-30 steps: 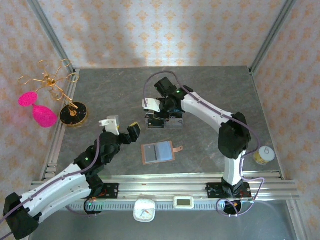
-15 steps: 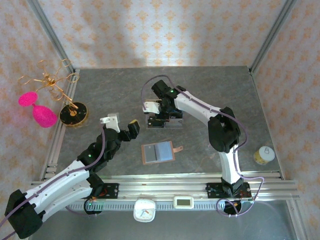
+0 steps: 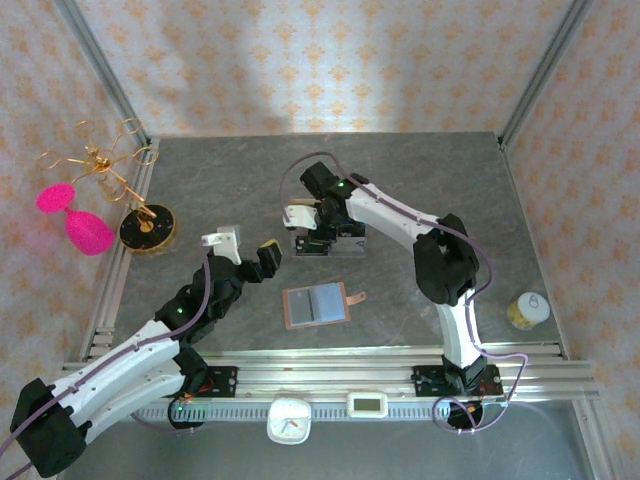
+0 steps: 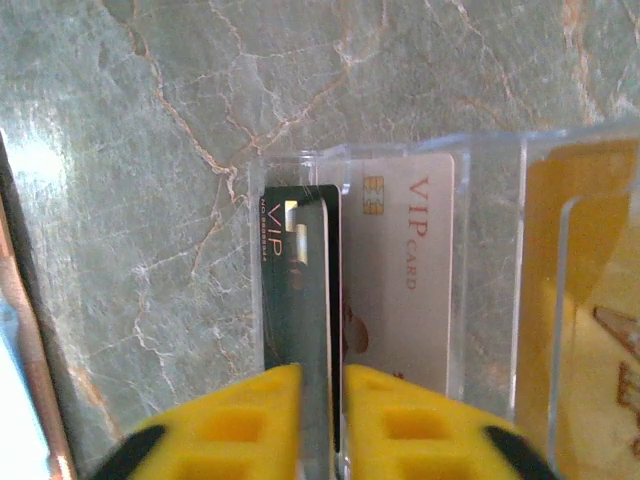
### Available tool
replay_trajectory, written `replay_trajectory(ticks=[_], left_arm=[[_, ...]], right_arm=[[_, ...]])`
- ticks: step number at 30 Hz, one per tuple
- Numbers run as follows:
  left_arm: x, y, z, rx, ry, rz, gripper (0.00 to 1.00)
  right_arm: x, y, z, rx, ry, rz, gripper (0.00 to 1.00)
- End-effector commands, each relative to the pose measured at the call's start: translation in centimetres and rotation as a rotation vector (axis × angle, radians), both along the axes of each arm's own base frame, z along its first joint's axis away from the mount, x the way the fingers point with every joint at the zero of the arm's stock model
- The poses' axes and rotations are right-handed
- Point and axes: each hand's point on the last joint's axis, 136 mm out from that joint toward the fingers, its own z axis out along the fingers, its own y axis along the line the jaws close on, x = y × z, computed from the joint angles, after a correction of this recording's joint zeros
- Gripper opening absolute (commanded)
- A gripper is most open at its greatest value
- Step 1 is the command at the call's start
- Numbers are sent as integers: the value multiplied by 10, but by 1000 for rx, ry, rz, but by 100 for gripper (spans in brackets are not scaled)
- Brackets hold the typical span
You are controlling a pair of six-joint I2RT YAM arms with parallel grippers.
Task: Take the credit cards out of the card holder
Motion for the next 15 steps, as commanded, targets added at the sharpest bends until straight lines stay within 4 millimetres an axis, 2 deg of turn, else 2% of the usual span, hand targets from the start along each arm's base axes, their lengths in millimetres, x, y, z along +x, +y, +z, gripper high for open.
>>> replay_trajectory(ticks=[1, 3, 7, 12, 15], left_arm=[[1, -1, 2, -35, -12, 0, 99], [1, -3, 1, -56, -15, -7, 99], [-1, -5, 1, -104, -14, -9, 99], [-3, -3, -3, -158, -8, 7, 99], [-6, 3, -8, -210, 10, 42, 99]], right_arm=[[5, 9, 8, 28, -24, -7, 26], [5, 15, 24, 72, -30, -10, 31], [0, 25, 55, 160, -38, -26, 33], [-4, 41, 96, 349, -42, -144, 34], [-13, 53, 114, 501, 4, -244, 35]])
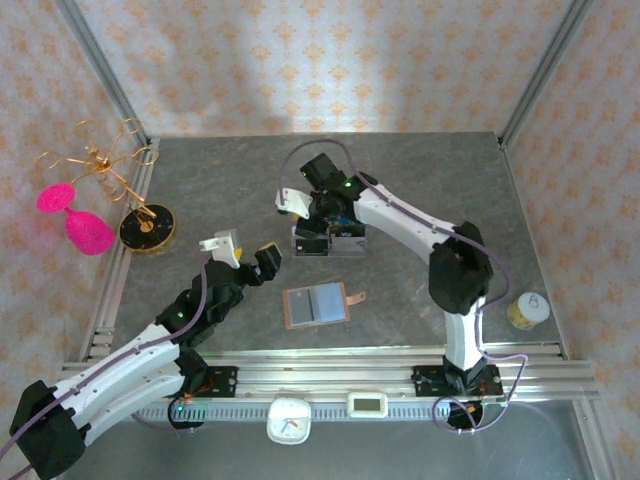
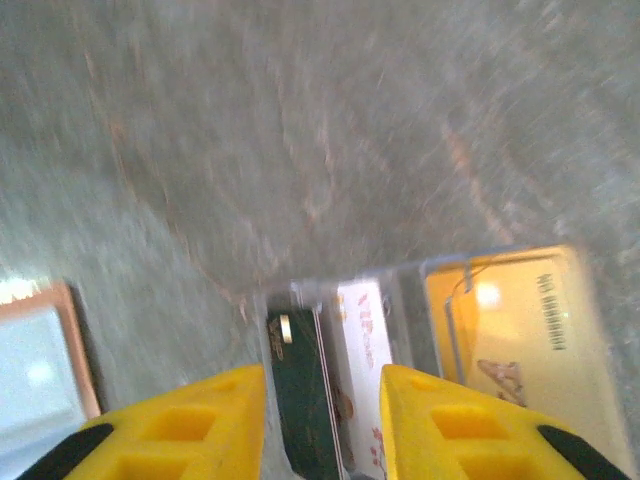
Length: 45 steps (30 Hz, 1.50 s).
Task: Take the credit cards out of the card holder
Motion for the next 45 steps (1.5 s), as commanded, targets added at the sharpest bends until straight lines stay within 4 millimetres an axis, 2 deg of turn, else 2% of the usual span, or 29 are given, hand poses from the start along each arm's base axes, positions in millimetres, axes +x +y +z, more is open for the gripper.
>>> replay_trajectory(ticks=[1, 3, 6, 8, 13, 16, 22, 26, 31, 32, 34, 37, 39, 43, 45], left_arm=[[-2, 7, 2, -94, -1, 45, 99], [-5, 10, 3, -113, 4, 53, 99], [-12, 12, 3, -136, 4, 43, 99], [-17, 16, -1, -142, 18, 52, 99], [-27, 21, -14, -157, 54, 54, 99], [-32, 20, -20, -186, 58, 33, 99], [-37, 22, -25, -215, 59, 31, 99], [-37, 22, -26, -217, 64, 32, 99], [-37, 18, -32, -210, 85, 19, 99], [-36, 16, -33, -208, 88, 12, 99], [-36, 12, -36, -201, 97, -5, 99], [-36, 4, -44, -191, 123, -42, 95], [-36, -2, -53, -187, 152, -67, 89], [-39, -18, -72, -185, 217, -135, 64], [-42, -28, -82, -194, 250, -184, 45]], right_arm=[[-10, 22, 49, 269, 39, -150, 35], [-15, 27, 48, 343, 76, -265, 36], [-31, 22, 21, 380, 165, -454, 36], [-45, 11, -4, 356, 179, -583, 37], [-109, 3, -65, 207, 232, -632, 38], [-141, 5, -90, 128, 248, -617, 38], [-159, 7, -117, 46, 226, -615, 38], [-164, 13, -132, 9, 218, -603, 39], [-168, 8, -153, -65, 205, -603, 36], [-167, 6, -156, -76, 205, -611, 33], [-167, 2, -156, -66, 204, -630, 19], [-165, 2, -148, 1, 216, -662, 2], [-163, 4, -139, 60, 229, -682, 0], [-159, 9, -115, 219, 282, -726, 0], [-156, 7, -103, 296, 309, -760, 0]])
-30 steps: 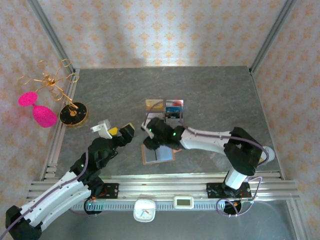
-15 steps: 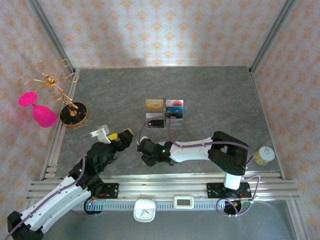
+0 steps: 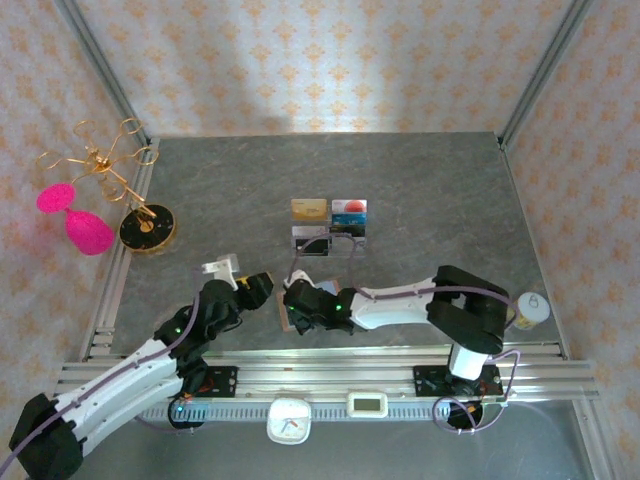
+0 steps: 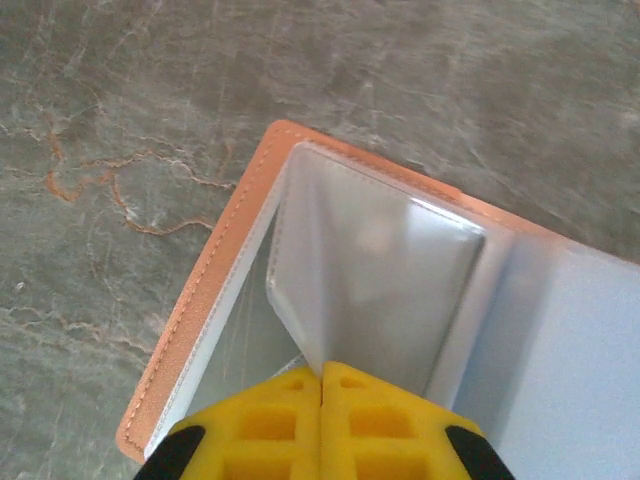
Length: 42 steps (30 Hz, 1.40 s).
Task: Take the credit cards out of the card holder
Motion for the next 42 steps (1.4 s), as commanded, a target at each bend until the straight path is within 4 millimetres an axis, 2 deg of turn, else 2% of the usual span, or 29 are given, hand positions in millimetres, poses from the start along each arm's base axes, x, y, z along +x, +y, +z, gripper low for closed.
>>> replay_trajectory(ticks=[1, 5, 6, 9, 12, 14, 21, 25, 27, 29, 31, 34, 35, 36, 38, 40, 42], left_arm=[[-4, -22, -5, -56, 16, -104, 37], [-10, -38, -21, -57, 60, -174, 14], [-11, -42, -23, -56, 66, -191, 11], [-12, -56, -30, -46, 88, -237, 11], [-13, -75, -32, -53, 104, -303, 15], [-14, -87, -37, -41, 127, -343, 16], [-15, -129, -47, 10, 175, -471, 16], [-13, -141, -67, 70, 244, -497, 16], [-13, -140, -80, 107, 283, -499, 15], [-14, -143, -82, 109, 297, -511, 15], [-14, -145, -72, 75, 276, -513, 15], [-10, -138, -38, 13, 189, -461, 22], [-9, -132, -26, 1, 159, -434, 25], [-8, -123, -17, -4, 137, -400, 30], [-9, -104, -11, 9, 113, -331, 35], [-11, -82, -15, 34, 115, -268, 33], [-16, -63, -29, 48, 151, -225, 26]], right_arm=[[11, 5, 33, 179, -8, -110, 0], [13, 1, 45, 256, -6, -156, 0], [13, 1, 48, 272, -6, -166, 0], [12, 2, 52, 300, 2, -174, 1], [15, -6, 57, 305, -14, -209, 24], [21, -19, 65, 316, -51, -260, 32], [31, -75, 100, 344, -177, -420, 31], [28, -94, 104, 361, -190, -455, 31], [27, -100, 103, 365, -186, -464, 31], [25, -101, 100, 357, -178, -457, 31], [24, -98, 97, 350, -167, -435, 31], [25, -89, 94, 341, -140, -380, 28], [26, -83, 97, 355, -131, -348, 27], [27, -75, 90, 341, -102, -302, 27], [25, -57, 86, 335, -61, -220, 25], [26, -42, 79, 296, -39, -167, 24], [29, -28, 62, 238, -4, -136, 24]])
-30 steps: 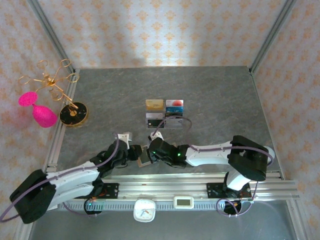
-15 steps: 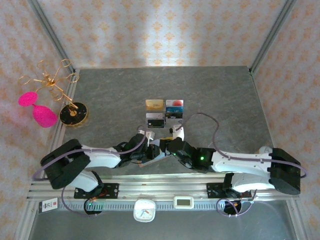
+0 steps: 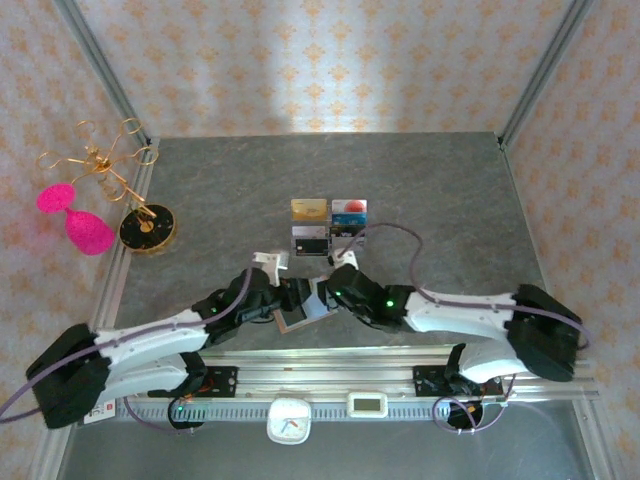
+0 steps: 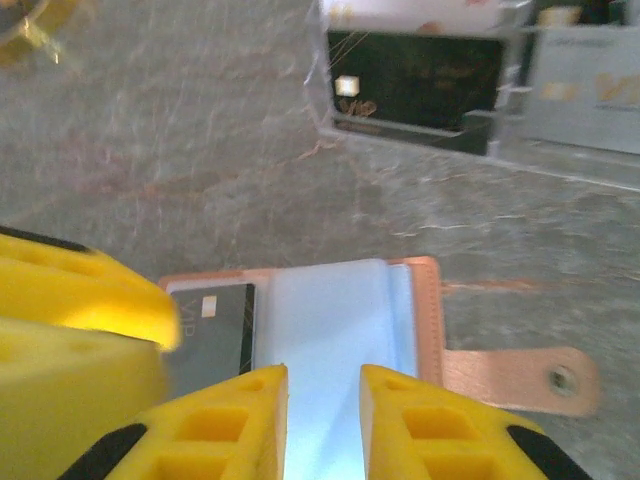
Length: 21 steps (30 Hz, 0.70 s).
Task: Take the credit cards out of the card holder
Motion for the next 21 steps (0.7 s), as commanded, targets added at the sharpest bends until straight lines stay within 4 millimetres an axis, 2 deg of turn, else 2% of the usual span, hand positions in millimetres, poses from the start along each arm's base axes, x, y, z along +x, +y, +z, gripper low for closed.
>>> replay_trajectory(ticks=[1, 4, 7, 11, 17, 21], left_arm=[[-9, 46, -54, 138, 119, 120, 25], [-16, 58, -75, 132, 166, 135, 22], [-15, 62, -83, 141, 170, 143, 20], [-9, 66, -91, 170, 173, 143, 16], [-3, 56, -96, 173, 185, 106, 13], [-1, 49, -84, 129, 170, 87, 13]], right_arm=[[-4, 32, -10, -39, 40, 135, 23], [0, 40, -33, -95, 78, 137, 22], [1, 40, -51, -129, 109, 124, 21], [1, 20, -70, -196, 144, 51, 21], [-10, -19, -80, -216, 190, -67, 21], [-9, -25, -68, -168, 167, -106, 23]])
